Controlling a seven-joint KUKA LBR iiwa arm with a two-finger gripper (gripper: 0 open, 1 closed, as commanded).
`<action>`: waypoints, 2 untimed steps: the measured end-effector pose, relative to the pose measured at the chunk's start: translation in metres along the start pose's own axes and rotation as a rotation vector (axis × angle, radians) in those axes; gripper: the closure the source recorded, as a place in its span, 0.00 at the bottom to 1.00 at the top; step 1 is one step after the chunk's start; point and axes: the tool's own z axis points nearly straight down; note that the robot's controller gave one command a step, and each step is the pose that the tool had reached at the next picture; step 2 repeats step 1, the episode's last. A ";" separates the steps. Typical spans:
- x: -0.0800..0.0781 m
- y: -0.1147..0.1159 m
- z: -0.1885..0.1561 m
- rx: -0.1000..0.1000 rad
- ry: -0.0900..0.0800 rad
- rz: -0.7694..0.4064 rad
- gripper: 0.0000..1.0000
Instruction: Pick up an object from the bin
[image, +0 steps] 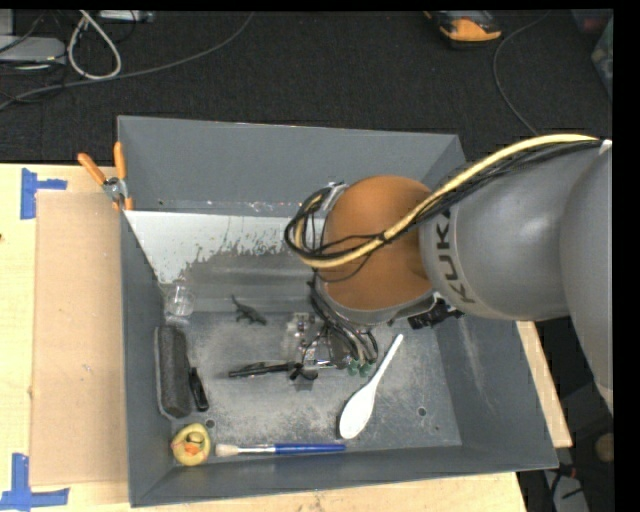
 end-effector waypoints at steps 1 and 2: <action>-0.002 0.001 -0.034 -0.002 -0.007 0.001 1.00; -0.002 0.001 -0.034 -0.002 -0.007 0.001 1.00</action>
Offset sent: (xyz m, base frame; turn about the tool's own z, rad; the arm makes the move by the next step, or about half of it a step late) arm 0.0015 0.0004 0.0237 0.0002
